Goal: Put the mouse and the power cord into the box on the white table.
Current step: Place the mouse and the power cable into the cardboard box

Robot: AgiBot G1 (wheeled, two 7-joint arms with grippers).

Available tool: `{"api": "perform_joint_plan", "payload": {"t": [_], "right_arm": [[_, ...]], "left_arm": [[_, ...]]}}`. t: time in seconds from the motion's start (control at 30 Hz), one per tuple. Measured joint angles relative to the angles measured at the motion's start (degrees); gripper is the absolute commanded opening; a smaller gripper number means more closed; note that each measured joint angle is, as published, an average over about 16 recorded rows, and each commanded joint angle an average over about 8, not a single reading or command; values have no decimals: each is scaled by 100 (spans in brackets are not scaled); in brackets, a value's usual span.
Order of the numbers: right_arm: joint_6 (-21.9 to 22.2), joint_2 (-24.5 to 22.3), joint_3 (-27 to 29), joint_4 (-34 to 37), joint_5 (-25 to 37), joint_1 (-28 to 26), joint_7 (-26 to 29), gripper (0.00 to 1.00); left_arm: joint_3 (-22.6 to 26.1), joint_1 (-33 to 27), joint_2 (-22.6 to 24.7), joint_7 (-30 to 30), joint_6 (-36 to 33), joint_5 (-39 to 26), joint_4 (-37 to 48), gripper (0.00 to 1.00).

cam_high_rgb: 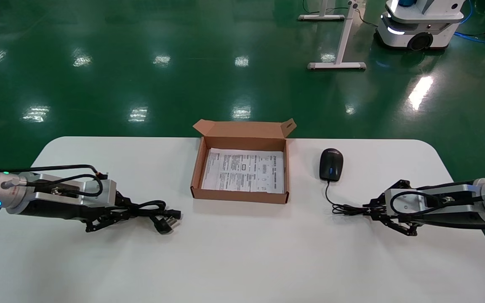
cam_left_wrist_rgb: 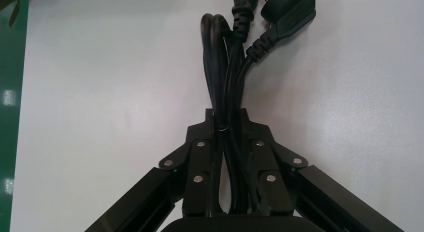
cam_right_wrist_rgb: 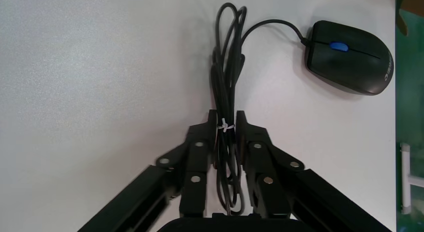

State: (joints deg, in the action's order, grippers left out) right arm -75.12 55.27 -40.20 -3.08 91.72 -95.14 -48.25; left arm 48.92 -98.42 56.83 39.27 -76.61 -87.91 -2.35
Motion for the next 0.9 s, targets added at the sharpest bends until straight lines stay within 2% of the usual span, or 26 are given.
{"api": "perform_joint_plan", "payload": {"t": [0.23, 0.5, 0.7, 0.9], "right_arm": [[-233, -149, 77, -61, -109, -277, 69, 0], [-508, -201, 289, -299, -406, -978, 311, 0], [-493, 48, 449, -531, -639, -1349, 383, 0], [-349, 479, 512, -646, -752, -1306, 255, 0]], "left_arm": [[-96, -298, -117, -145, -200, 137, -55, 0], [-480, -962, -245, -602, -435, 683, -218, 0], [-823, -1352, -163, -847, -131, 1151, -481, 0], [-998, -1414, -41, -889, 304, 1381, -896, 0]]}}
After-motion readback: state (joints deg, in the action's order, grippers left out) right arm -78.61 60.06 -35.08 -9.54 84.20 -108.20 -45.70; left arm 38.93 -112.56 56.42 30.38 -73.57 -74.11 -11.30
